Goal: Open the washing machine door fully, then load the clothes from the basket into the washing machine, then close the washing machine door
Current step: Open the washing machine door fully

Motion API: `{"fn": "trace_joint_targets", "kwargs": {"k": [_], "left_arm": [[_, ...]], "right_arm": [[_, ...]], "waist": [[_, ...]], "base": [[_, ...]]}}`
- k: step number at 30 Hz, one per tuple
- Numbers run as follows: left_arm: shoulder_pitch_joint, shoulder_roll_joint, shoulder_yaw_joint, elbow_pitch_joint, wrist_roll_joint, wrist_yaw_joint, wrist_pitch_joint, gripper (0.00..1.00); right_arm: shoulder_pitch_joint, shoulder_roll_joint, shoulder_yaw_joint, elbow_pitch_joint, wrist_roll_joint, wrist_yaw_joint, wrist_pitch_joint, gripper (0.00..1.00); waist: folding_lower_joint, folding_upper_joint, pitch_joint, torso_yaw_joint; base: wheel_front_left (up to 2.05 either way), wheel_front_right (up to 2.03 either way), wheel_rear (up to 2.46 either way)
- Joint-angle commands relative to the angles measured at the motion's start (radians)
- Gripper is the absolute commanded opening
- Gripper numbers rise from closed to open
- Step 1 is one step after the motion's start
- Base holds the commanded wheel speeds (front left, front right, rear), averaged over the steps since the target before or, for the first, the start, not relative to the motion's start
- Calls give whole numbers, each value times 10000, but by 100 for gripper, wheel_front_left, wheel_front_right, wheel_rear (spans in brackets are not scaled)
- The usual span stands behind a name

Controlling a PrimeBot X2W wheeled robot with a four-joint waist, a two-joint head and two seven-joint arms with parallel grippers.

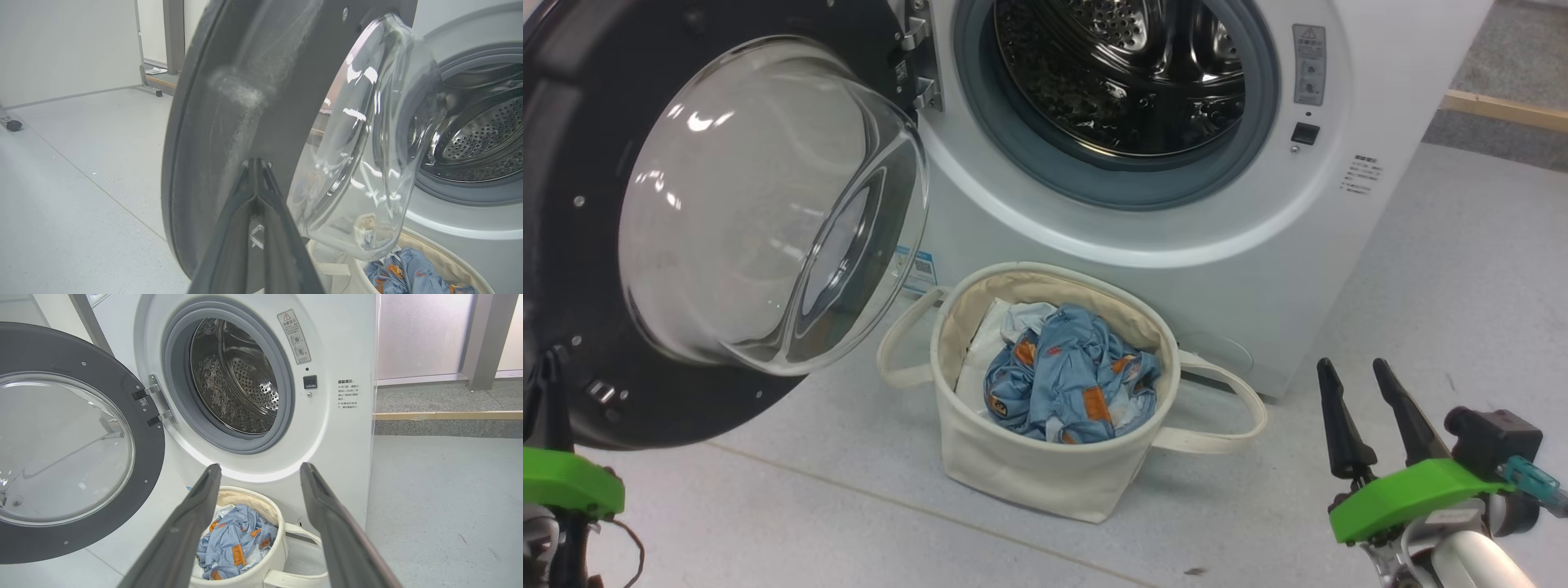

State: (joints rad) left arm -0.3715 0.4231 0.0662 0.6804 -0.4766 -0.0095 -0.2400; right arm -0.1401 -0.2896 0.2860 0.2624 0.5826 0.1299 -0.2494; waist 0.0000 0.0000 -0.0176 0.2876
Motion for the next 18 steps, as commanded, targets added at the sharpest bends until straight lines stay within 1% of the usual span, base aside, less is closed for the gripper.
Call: {"fn": "trace_joint_targets", "kwargs": {"k": [1,3,4,5,6,9,13,14,18], "left_arm": [[-507,494,274,-445,100,-27,-149,0],[-483,416,226,-645,95,-66,-159,0],[-461,379,220,-761,75,-75,-163,3],[-437,329,204,-870,44,-93,-162,92],[-410,281,183,-988,10,-112,-147,100],[-275,176,85,-1415,-20,-110,-58,100],[-55,-103,90,-2119,-317,-157,92,100],[-55,-103,90,-2119,-317,-157,92,100],[159,-261,-54,-2700,-339,-96,235,100]], "right_arm": [[-198,-89,121,-278,50,8,-124,100],[-189,-53,119,-286,57,8,-124,100],[-188,-33,124,-292,56,8,-124,100],[-183,-14,118,-299,59,8,-124,100],[-181,5,109,-306,64,8,-124,100],[-180,56,84,-332,73,8,-124,100],[-176,92,74,-485,159,8,-124,100],[-176,92,74,-485,159,8,-124,100],[-206,68,114,-470,219,8,-124,100]], "waist": [[0,0,-9,70],[0,0,-36,147],[0,0,-44,180],[0,0,-51,222],[0,0,-52,262],[0,0,-52,343],[0,0,15,423],[0,0,15,423],[0,0,41,416]], "base": [[0,0,0],[0,0,0],[0,0,0],[0,0,0],[0,0,0],[0,0,0],[0,0,0],[0,0,0],[0,0,0]]}}
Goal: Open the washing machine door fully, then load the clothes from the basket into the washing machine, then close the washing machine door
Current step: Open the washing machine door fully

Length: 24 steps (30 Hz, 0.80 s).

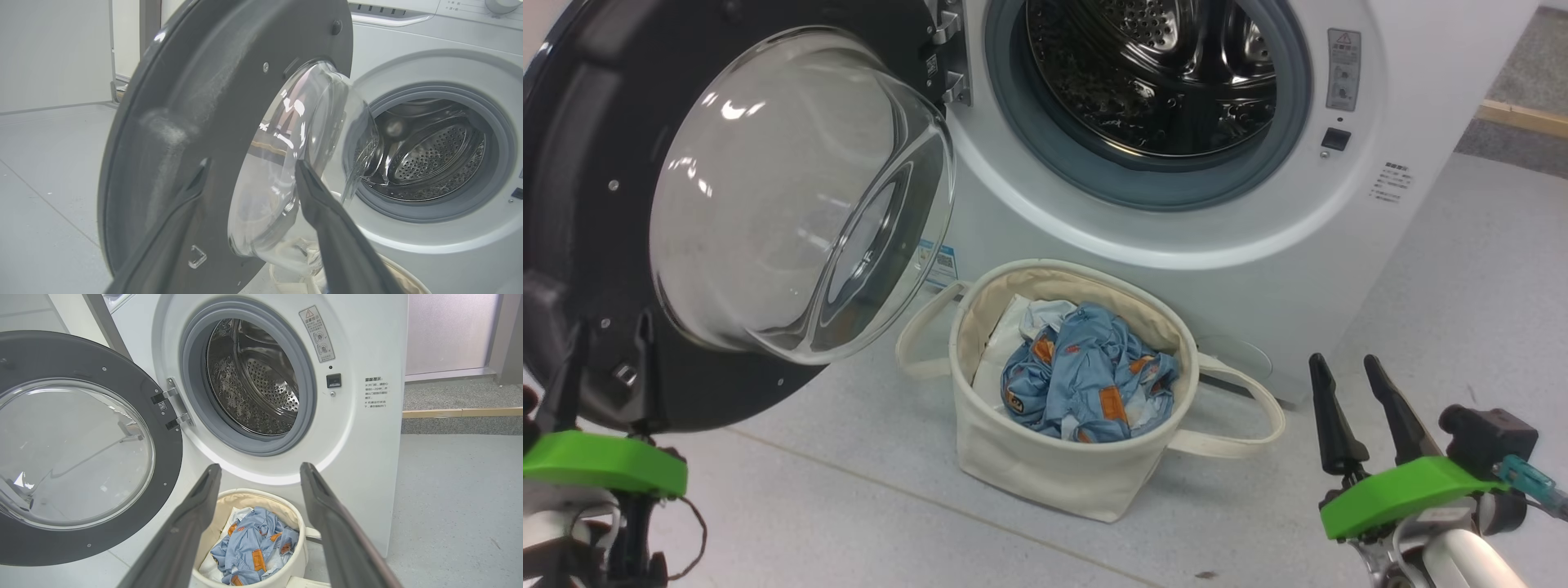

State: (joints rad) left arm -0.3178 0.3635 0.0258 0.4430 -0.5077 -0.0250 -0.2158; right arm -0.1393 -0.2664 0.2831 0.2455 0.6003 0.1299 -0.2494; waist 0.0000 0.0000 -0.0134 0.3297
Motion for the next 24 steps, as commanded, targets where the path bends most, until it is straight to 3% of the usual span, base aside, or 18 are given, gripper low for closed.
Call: {"fn": "trace_joint_targets", "kwargs": {"k": [1,12,24], "left_arm": [[-334,293,319,-449,-60,51,36,100],[244,165,162,-1525,-169,162,276,100],[658,-53,-9,-2095,-79,403,131,100]], "right_arm": [[-228,-170,144,-296,43,8,-124,100],[-263,-171,186,-353,-26,8,-124,100],[-332,-321,44,-595,-212,8,-124,100]], "waist": [[0,0,-5,-20],[0,0,-21,-656],[0,0,-30,-2056]], "base": [[0,0,0],[0,0,0],[0,0,0]]}}
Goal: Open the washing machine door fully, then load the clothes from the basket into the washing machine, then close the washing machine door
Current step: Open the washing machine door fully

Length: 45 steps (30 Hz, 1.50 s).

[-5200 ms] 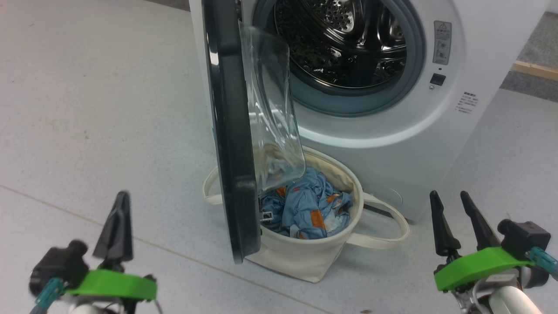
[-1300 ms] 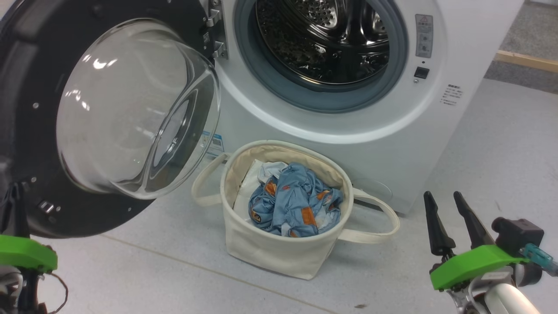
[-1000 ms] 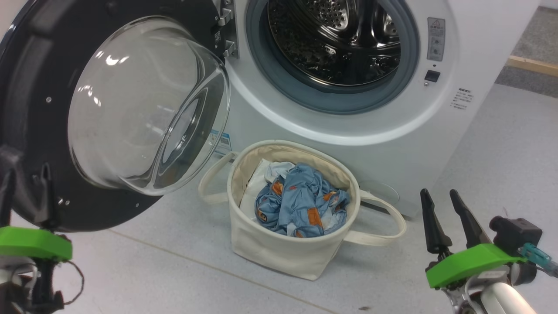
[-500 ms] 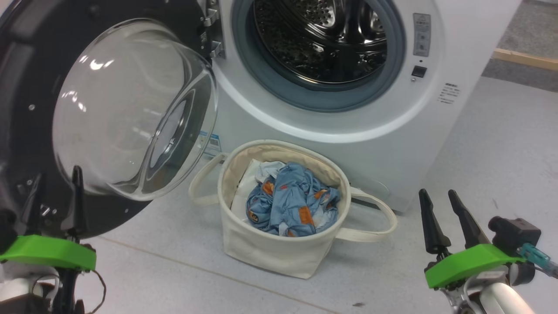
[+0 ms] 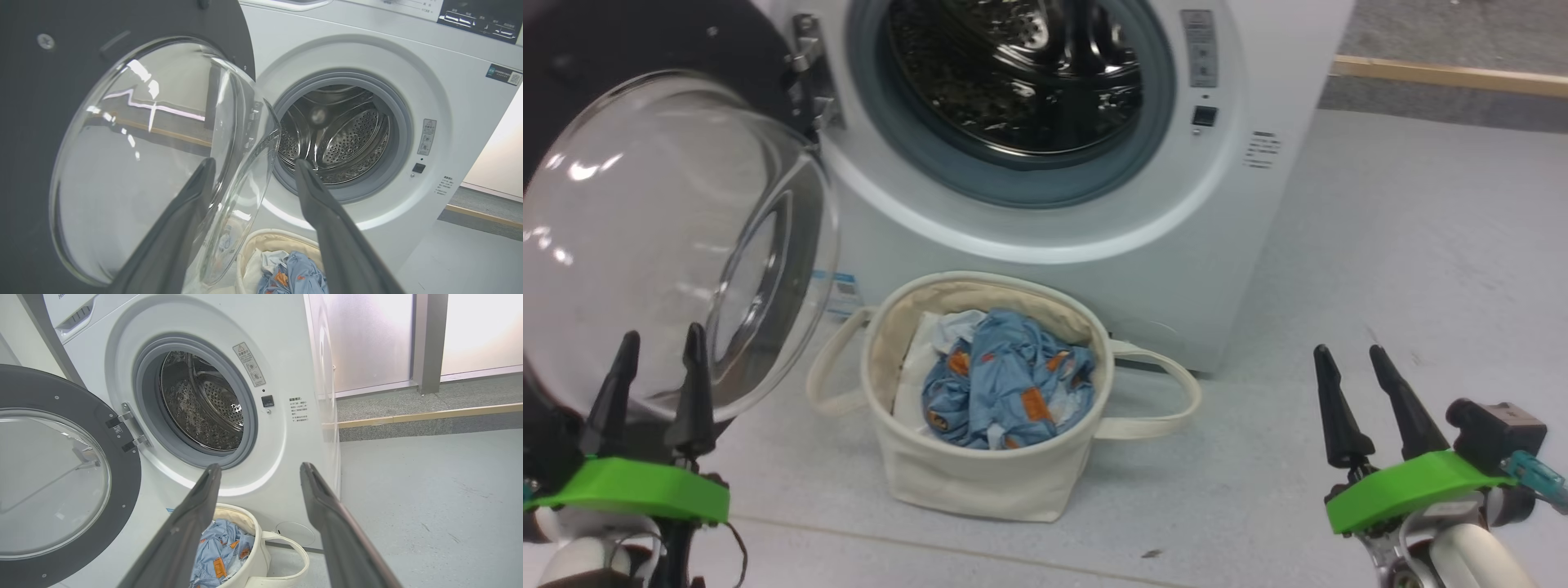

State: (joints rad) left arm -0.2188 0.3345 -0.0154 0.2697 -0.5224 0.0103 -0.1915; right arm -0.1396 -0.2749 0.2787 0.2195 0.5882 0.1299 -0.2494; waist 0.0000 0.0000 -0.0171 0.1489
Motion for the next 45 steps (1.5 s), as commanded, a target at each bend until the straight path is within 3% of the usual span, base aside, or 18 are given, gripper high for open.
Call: {"fn": "trace_joint_targets", "kwargs": {"k": [1,12,19,27,45], "left_arm": [[-283,211,363,-394,101,55,-147,100],[249,49,268,-214,256,-35,-515,100],[472,81,429,1,358,-74,-634,100],[541,104,519,167,461,-255,-683,100],[666,-44,695,-56,951,-809,-701,100]], "right_arm": [[-335,-264,82,-351,-104,8,-124,100],[-501,-635,21,-535,-234,8,-124,100],[-547,-748,-29,-707,-305,8,-124,100],[-569,-769,-185,-683,-351,8,-124,100],[-689,-940,-194,-497,-340,8,-124,100]], "waist": [[0,0,6,-390],[0,0,194,-1888],[0,0,324,-2389],[0,0,374,-2515],[0,0,265,-2047]], "base": [[0,0,0],[0,0,0],[0,0,0],[0,0,0],[0,0,0]]}}
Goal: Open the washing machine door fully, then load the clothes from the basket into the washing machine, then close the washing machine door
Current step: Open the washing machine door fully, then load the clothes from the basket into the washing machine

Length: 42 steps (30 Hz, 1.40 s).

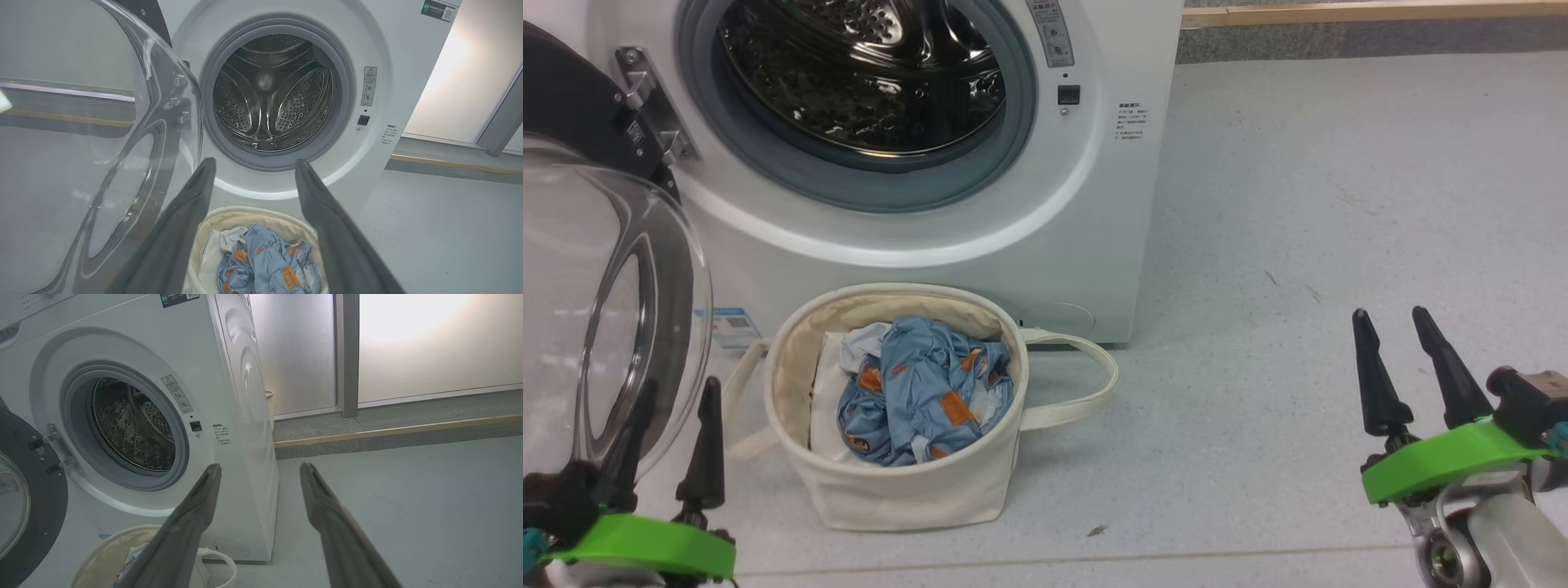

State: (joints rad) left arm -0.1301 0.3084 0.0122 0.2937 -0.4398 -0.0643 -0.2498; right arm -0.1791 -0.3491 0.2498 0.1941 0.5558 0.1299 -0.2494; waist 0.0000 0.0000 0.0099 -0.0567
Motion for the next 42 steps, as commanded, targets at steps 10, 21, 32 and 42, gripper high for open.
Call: {"fn": "trace_joint_targets", "kwargs": {"k": [10,21,32,42], "left_arm": [[-182,12,656,-163,363,-297,-119,100],[-232,-116,994,-59,612,-387,-120,100],[-335,-207,1254,33,779,-454,-120,100],[-321,-341,1372,32,962,-504,-120,100]], "right_arm": [[-333,-286,141,-164,61,8,-124,100],[-337,-261,173,-153,105,8,-124,100],[-330,-191,97,-214,88,8,-124,100],[-335,-157,109,-252,66,8,-124,100]], "waist": [[0,0,-38,85],[0,0,-79,171],[0,0,-2,300],[0,0,-22,394]], "base": [[0,0,0],[4,-3,-1],[50,-41,-9],[120,-99,-21]]}}
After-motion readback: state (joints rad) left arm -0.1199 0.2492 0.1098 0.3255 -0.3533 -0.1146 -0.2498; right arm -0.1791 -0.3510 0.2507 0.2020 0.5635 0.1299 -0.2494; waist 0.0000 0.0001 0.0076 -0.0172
